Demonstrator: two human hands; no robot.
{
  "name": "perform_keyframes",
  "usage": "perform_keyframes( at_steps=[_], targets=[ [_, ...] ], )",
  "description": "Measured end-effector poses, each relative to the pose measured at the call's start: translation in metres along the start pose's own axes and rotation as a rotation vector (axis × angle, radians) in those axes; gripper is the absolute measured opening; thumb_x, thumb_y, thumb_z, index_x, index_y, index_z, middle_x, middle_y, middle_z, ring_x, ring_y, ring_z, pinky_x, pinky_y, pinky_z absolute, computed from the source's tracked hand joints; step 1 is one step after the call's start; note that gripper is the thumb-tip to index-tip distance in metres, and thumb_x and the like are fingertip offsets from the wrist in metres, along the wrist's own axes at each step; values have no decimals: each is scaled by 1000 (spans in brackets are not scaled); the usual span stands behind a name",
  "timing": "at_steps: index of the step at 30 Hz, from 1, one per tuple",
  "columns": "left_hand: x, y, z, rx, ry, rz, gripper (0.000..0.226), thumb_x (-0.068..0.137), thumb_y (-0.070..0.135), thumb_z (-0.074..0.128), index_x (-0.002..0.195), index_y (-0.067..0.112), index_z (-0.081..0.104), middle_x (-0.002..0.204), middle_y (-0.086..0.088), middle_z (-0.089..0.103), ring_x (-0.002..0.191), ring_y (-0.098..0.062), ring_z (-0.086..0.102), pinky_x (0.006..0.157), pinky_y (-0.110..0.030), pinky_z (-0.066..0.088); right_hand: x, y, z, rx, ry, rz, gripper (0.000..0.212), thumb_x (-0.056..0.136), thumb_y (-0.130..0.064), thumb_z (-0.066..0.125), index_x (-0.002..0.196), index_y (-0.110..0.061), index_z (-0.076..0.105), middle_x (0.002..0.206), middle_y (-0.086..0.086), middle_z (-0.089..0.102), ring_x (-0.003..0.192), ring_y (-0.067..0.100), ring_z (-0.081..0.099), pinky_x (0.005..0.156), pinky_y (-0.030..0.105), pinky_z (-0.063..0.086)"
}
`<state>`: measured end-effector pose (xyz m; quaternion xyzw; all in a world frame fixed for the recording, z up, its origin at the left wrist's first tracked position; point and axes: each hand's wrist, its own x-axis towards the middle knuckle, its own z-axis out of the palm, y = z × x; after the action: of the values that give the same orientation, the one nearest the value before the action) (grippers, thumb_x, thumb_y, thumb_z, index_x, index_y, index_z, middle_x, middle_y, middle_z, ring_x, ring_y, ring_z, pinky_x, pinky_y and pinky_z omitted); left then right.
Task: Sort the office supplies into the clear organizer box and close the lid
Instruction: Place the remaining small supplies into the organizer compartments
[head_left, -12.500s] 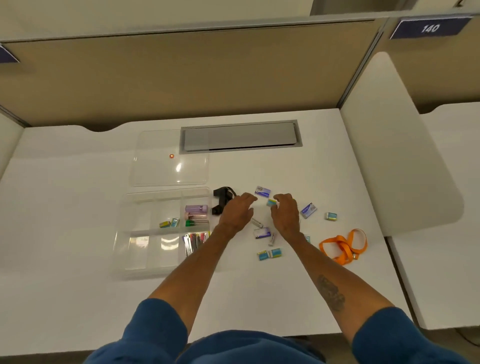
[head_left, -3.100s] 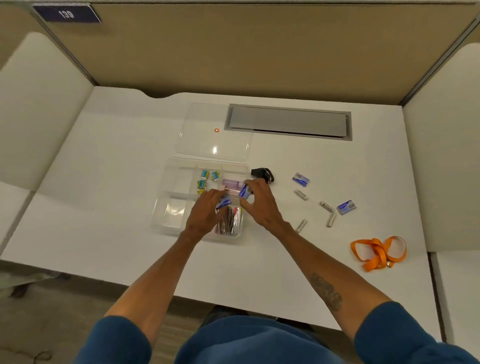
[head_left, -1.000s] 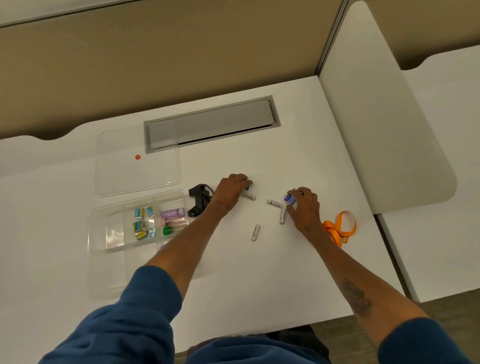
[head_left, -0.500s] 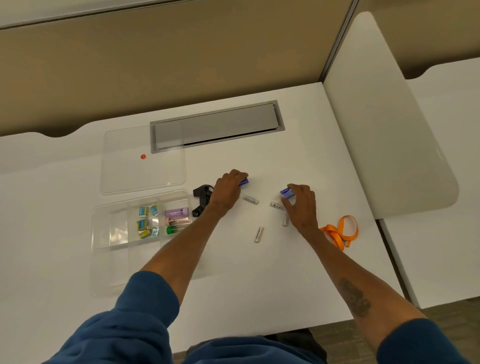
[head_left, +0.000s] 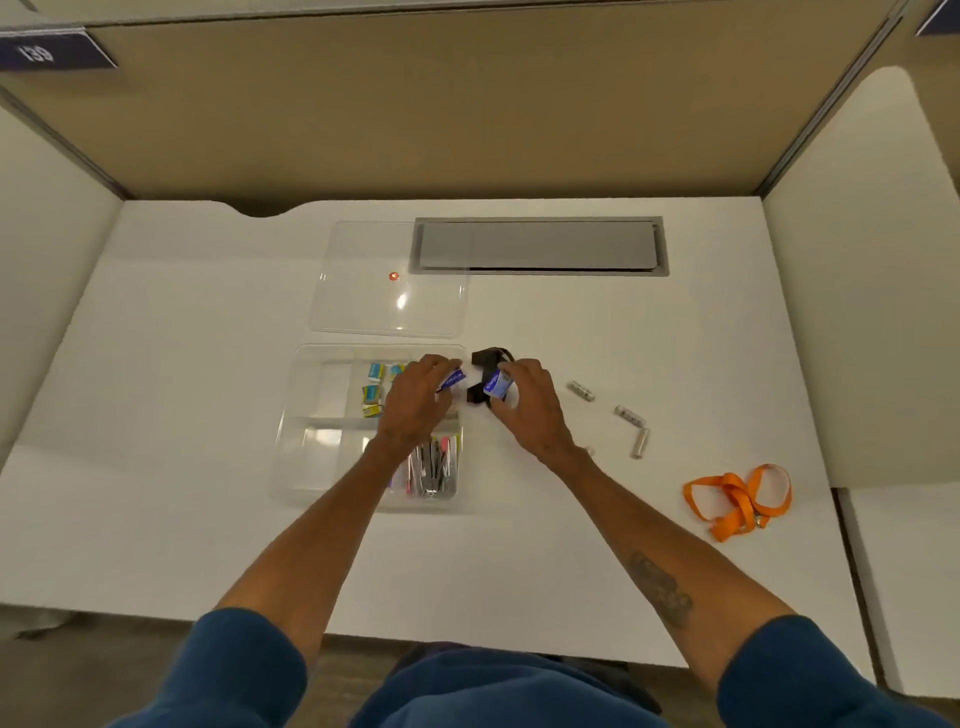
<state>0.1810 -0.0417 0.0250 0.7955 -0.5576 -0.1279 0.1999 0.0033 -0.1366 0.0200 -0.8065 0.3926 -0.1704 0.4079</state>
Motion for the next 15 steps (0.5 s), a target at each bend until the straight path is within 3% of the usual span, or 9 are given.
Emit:
perform_keyframes(
  at_steps=[3, 7, 15],
  targets=[
    [-35, -26, -21, 8, 64, -35, 41, 85, 10, 65, 126, 13, 58, 121, -7, 61, 106, -24, 56, 90, -37, 47, -4, -24, 30, 22, -83, -93, 49, 78, -20, 74, 122, -14, 55, 118, 5, 54, 107, 18, 48, 92, 31, 44],
    [-81, -59, -40, 77, 64, -86, 42, 84, 14, 68, 125, 14, 58, 122, -6, 62, 102, -26, 56, 86, -37, 48, -14, -52, 66, -68, -191, -174, 49, 80, -32, 72, 124, -18, 54, 123, 2, 55, 113, 20, 42, 90, 35, 34],
    [-130, -92, -40, 166, -65, -199, 46, 81, 22, 71, 125, 19, 58, 117, -3, 63, 101, -26, 54, 79, -35, 42, -31, -82, 116, -172, -327, -228, 58, 80, -27, 71, 133, -20, 47, 135, 2, 51, 128, 23, 36, 103, 45, 33]
  ],
)
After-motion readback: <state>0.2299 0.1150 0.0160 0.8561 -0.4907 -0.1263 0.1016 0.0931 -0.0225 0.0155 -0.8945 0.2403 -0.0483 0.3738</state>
